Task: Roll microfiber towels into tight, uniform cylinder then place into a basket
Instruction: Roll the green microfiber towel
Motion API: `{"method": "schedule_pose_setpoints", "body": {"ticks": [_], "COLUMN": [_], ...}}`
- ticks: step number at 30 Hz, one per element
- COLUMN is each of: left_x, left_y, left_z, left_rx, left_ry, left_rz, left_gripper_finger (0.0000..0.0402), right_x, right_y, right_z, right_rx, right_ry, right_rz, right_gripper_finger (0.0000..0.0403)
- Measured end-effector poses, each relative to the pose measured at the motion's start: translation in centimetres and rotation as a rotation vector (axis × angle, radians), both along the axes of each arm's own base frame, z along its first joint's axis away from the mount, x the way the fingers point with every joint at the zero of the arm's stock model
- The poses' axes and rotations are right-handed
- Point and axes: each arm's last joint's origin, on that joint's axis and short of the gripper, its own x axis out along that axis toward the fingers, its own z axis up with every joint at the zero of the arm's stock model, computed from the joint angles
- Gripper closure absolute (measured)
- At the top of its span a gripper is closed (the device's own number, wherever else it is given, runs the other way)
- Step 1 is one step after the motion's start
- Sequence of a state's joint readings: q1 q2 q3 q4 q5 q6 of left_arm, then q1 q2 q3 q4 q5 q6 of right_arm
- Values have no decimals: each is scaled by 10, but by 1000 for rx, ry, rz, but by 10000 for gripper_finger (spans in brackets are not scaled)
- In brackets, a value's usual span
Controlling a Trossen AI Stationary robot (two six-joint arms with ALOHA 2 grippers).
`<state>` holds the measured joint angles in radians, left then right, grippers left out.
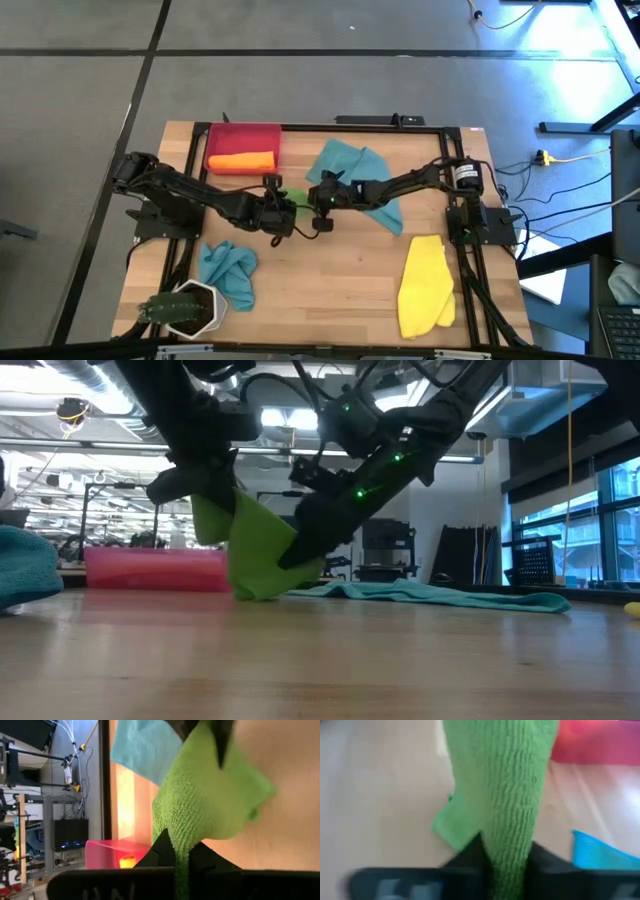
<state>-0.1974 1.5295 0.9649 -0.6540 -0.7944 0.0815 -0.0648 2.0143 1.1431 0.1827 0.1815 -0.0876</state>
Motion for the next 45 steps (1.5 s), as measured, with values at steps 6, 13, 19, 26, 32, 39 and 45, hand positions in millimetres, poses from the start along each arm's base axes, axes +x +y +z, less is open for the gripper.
{"method": "schedule_pose_setpoints", "body": {"ticks": [6, 13, 19, 26, 32, 39, 45], "left_x": [-2, 1, 3, 8, 14, 12, 9], "left_y": [6, 14, 9, -14, -29, -49, -69], "left_z": [-1, 1, 1, -17, -43, -59, -75], "left_rx": [20, 43, 1, -41, -21, -46, -60], "left_ry": [76, 84, 50, 82, 123, 142, 182], "left_rz": [-26, -25, -41, -102, -105, -134, -201], "left_gripper_finger": [402, 402, 402, 402, 402, 402, 402], "right_x": [-12, -30, -32, -28, -28, -26, -28], "right_y": [-22, -25, -3, 29, 36, 63, 93], "right_z": [21, 69, 64, 32, 30, 11, -16], "right_rx": [-63, -242, -310, -482, -575, -558, -557], "right_ry": [61, 66, 160, 327, 352, 369, 407], "right_rz": [4, 25, 99, 117, 89, 192, 263], "right_gripper_finger": [372, 390, 390, 390, 390, 390, 390]}}
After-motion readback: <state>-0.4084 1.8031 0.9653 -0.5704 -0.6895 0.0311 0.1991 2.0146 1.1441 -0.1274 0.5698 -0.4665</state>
